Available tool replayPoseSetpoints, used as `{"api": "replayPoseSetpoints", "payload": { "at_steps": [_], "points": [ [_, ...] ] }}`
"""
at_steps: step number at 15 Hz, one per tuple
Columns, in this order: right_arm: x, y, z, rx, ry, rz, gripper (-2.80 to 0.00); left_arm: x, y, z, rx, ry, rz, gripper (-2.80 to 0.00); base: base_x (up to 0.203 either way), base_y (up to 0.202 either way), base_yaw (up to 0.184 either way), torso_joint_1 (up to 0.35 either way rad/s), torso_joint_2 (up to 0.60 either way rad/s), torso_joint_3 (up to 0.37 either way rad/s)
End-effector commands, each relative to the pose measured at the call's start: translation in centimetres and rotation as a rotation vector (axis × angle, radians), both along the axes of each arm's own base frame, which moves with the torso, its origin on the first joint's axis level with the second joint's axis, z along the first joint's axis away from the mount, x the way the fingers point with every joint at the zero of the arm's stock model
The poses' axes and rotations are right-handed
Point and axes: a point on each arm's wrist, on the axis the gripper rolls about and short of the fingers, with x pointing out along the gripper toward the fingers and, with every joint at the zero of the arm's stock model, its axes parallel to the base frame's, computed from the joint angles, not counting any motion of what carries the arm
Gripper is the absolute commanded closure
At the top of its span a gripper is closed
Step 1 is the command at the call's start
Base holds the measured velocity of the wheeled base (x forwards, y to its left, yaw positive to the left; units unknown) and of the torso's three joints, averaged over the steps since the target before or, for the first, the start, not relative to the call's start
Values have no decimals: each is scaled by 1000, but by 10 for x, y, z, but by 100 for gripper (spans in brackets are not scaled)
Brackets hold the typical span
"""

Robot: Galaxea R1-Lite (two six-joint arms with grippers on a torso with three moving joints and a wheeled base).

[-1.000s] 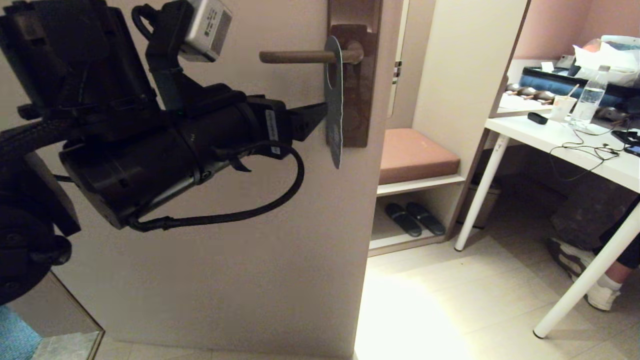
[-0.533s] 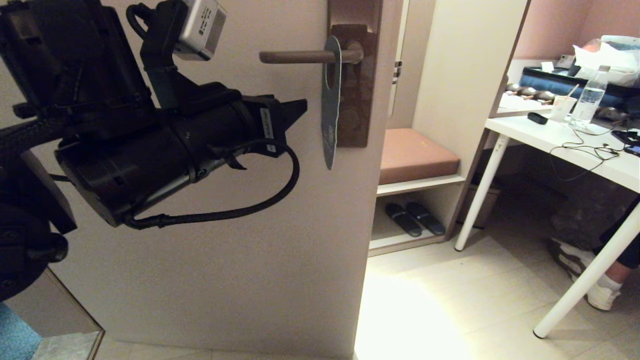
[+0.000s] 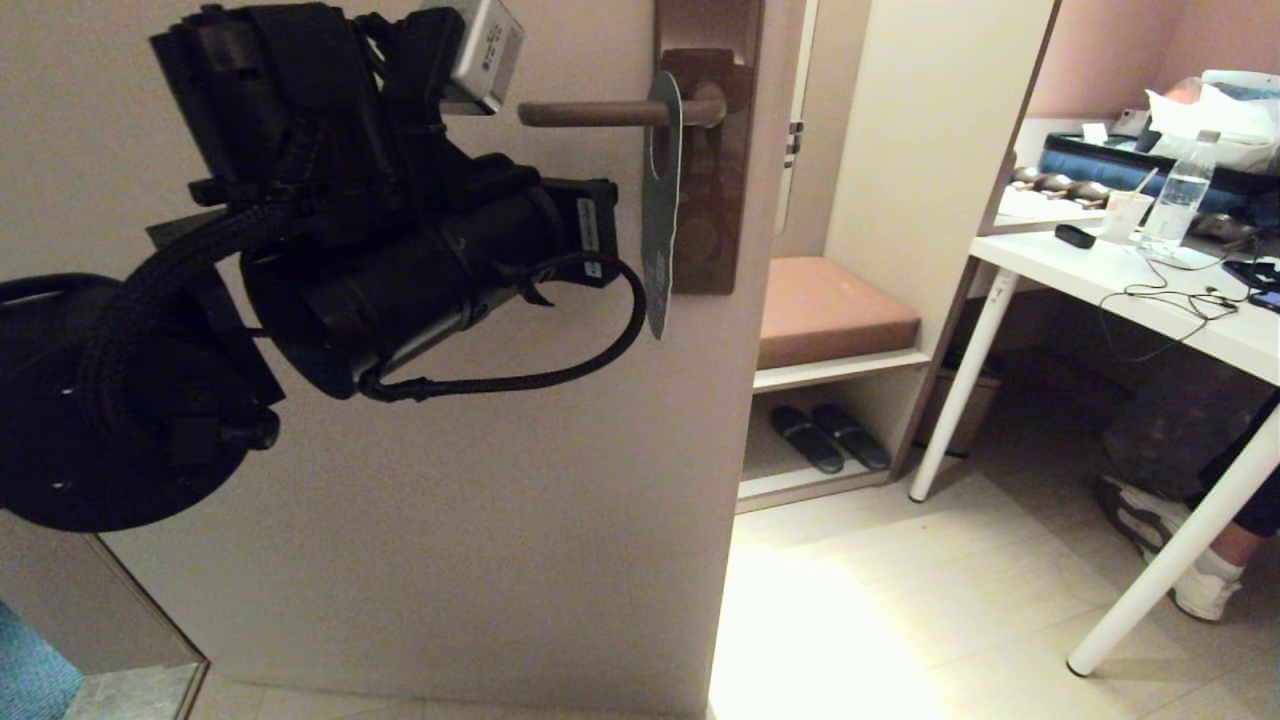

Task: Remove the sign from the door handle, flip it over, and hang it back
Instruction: Hang the sign back with the other side facing out

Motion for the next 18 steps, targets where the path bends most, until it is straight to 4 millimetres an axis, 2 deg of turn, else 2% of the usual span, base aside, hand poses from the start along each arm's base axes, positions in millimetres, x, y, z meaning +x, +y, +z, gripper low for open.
{"api": "replayPoseSetpoints", "payload": {
  "at_steps": [1,6,12,18],
  "points": [
    [0,0,0,0,-1,1,0,10,-10,-11,21,21,-22,0,0,0,0,0,0,0],
    [0,0,0,0,-1,1,0,10,-18,-12,22,21,-45,0,0,0,0,0,0,0],
    [0,0,0,0,-1,1,0,15,-41,-2,-9,-16,-83,0,0,0,0,0,0,0],
    [0,0,0,0,-1,1,0,11,-45,-1,-9,-21,-98,0,0,0,0,0,0,0]
  ]
}}
